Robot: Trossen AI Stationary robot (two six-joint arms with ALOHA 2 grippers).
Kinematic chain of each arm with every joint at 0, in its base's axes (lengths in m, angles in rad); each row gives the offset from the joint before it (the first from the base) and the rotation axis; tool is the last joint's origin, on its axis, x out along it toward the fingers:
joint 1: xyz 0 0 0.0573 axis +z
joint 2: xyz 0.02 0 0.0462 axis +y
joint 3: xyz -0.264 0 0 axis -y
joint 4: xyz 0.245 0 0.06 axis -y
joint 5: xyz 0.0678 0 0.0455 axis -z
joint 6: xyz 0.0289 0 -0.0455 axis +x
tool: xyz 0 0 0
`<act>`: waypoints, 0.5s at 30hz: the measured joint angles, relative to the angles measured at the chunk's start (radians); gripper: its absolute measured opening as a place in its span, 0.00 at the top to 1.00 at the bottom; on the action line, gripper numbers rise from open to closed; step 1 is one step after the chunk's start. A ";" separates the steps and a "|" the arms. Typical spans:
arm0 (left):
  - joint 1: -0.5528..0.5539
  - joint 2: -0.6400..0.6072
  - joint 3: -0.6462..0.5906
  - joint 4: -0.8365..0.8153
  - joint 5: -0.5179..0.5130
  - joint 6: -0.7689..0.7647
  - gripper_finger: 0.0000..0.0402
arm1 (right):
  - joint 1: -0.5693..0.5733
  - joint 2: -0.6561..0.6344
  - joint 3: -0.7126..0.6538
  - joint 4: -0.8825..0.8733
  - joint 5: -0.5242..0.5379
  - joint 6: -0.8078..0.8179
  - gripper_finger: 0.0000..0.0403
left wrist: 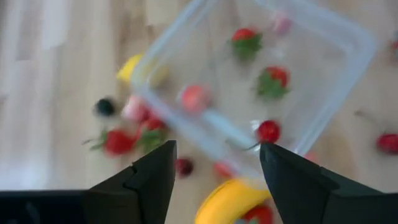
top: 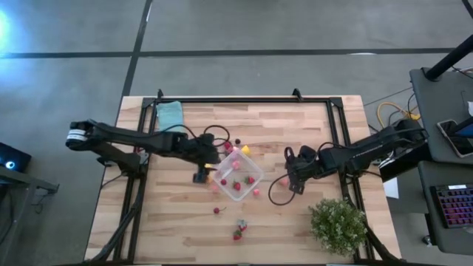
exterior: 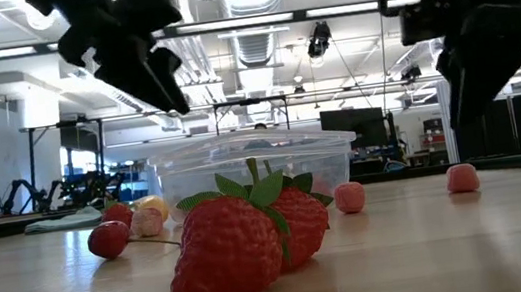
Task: Pick and placing Produce into tupperware
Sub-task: Put the pink peach into the transparent container
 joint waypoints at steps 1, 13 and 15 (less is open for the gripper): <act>0.001 -0.014 -0.004 -0.032 -0.023 -0.001 0.46 | 0.004 0.001 -0.010 0.016 -0.002 0.001 0.40; 0.001 -0.067 -0.079 -0.151 -0.144 0.000 0.46 | 0.006 0.071 -0.057 0.177 -0.075 -0.036 0.40; 0.002 -0.066 -0.104 -0.151 -0.146 -0.001 0.46 | 0.006 0.100 -0.053 0.190 -0.084 -0.046 0.40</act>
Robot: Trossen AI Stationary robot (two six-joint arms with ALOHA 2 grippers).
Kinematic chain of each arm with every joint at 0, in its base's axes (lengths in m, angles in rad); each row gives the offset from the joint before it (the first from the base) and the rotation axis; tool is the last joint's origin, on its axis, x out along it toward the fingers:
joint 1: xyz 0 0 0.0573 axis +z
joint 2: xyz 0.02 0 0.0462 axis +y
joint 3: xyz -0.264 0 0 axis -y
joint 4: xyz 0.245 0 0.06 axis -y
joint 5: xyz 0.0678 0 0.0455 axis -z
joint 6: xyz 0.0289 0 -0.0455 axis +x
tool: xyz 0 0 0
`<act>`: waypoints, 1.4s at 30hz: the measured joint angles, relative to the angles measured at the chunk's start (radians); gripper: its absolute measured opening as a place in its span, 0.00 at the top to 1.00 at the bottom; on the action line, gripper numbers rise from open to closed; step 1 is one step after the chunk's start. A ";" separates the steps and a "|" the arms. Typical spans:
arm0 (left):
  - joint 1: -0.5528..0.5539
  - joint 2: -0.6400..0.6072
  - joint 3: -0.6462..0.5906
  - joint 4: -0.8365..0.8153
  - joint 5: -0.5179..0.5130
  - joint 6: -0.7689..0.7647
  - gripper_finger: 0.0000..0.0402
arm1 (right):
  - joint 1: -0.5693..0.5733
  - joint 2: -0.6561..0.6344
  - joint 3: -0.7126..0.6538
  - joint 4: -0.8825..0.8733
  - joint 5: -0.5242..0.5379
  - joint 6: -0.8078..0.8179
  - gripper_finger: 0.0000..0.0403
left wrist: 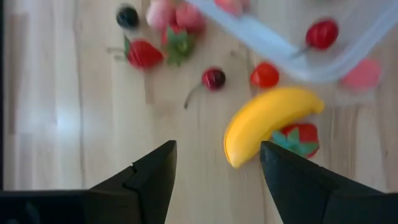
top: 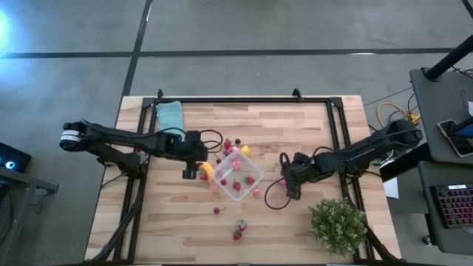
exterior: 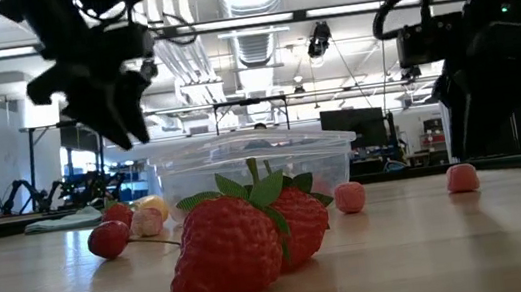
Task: Pick and placing Produce into tupperware
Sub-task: Put the pink peach into the transparent container
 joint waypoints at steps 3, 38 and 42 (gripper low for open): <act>0.000 0.001 -0.033 0.001 -0.001 -0.025 0.46 | 0.000 0.032 0.011 -0.001 0.002 -0.011 0.40; 0.000 0.003 -0.108 0.069 -0.033 -0.055 0.46 | 0.000 0.125 0.017 0.098 0.001 -0.012 0.63; 0.000 0.002 -0.122 0.058 -0.033 -0.055 0.46 | 0.000 0.125 0.017 0.098 -0.003 0.001 0.69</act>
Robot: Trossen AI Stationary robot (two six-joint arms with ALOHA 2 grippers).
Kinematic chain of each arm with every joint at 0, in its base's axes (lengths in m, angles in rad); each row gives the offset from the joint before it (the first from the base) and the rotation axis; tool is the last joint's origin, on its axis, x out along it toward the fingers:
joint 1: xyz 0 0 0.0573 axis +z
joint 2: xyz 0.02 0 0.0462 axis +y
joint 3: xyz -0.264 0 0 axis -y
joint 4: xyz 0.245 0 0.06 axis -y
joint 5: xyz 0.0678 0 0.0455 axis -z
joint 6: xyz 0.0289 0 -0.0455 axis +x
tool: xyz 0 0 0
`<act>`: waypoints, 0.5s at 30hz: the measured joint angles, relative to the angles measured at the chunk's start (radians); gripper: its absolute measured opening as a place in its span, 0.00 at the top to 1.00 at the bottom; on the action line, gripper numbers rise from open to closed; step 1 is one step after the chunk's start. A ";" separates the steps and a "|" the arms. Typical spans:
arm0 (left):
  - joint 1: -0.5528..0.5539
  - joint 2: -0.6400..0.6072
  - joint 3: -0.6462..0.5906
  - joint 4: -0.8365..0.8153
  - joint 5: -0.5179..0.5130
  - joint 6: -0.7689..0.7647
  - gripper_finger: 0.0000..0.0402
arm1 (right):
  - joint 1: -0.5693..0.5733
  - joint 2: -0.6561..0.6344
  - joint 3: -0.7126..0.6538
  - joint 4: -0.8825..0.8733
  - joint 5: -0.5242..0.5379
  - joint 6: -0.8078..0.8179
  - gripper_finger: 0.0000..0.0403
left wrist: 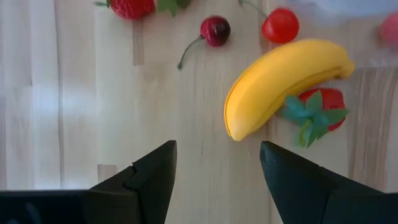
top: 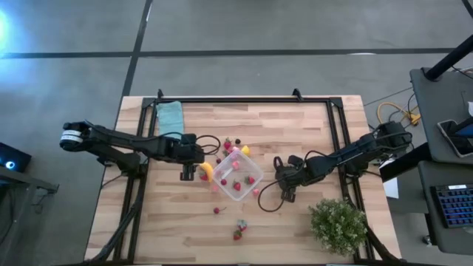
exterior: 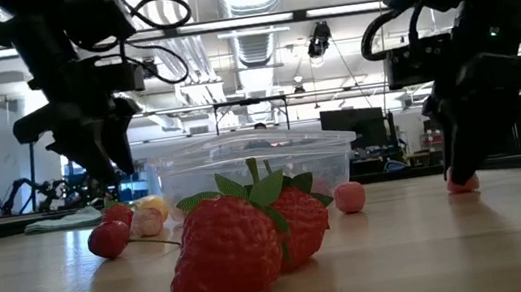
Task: Pick and placing Produce into tupperware
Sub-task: Put the pink peach into the transparent container
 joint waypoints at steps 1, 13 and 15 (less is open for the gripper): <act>0.000 0.000 -0.001 -0.008 0.000 0.000 0.46 | 0.000 0.000 0.000 0.000 0.000 0.010 0.71; 0.000 -0.001 -0.019 -0.012 0.000 -0.025 0.46 | 0.000 -0.006 0.002 -0.007 -0.001 0.133 0.74; 0.000 -0.003 -0.035 -0.012 0.001 -0.028 0.46 | 0.000 -0.011 0.017 -0.023 -0.002 0.157 0.74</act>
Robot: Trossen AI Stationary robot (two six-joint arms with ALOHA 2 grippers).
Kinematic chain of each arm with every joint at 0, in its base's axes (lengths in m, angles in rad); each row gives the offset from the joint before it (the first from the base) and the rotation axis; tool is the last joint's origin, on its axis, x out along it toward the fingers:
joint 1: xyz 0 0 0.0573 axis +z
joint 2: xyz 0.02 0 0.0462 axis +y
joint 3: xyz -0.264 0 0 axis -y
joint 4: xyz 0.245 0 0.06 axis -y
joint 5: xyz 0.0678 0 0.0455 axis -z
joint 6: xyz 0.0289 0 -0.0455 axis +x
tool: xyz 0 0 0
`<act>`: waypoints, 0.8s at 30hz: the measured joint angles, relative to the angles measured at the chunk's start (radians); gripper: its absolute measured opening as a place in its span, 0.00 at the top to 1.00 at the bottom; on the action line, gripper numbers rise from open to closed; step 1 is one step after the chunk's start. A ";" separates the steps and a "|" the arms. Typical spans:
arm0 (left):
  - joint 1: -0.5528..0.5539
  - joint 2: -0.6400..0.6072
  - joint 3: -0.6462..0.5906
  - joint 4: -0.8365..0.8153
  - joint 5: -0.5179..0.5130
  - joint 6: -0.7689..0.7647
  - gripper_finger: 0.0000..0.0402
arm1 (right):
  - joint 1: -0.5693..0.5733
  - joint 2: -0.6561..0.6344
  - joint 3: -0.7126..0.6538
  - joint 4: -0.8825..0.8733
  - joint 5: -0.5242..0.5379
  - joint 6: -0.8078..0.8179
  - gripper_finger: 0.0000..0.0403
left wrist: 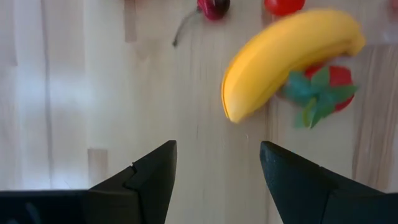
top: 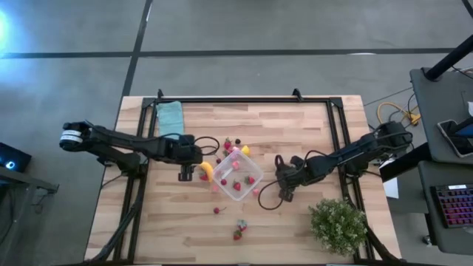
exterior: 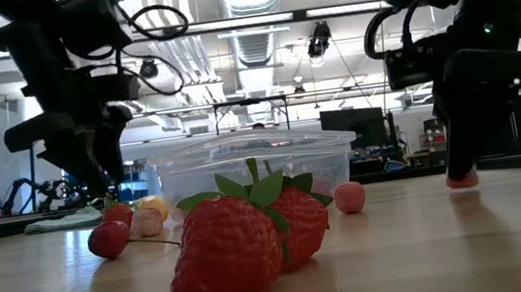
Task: Pick and placing Produce into tupperware
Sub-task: Put the pink peach into the transparent container
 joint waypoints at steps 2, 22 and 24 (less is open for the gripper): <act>0.000 -0.007 -0.024 0.000 0.004 -0.027 0.46 | 0.000 -0.007 0.036 -0.016 0.000 0.005 0.74; -0.003 -0.240 -0.189 0.065 -0.003 -0.257 0.46 | -0.117 0.158 0.520 -0.110 0.045 -0.248 0.74; -0.003 -0.258 -0.203 0.071 -0.003 -0.257 0.46 | -0.131 0.214 0.579 -0.120 0.009 -0.249 0.74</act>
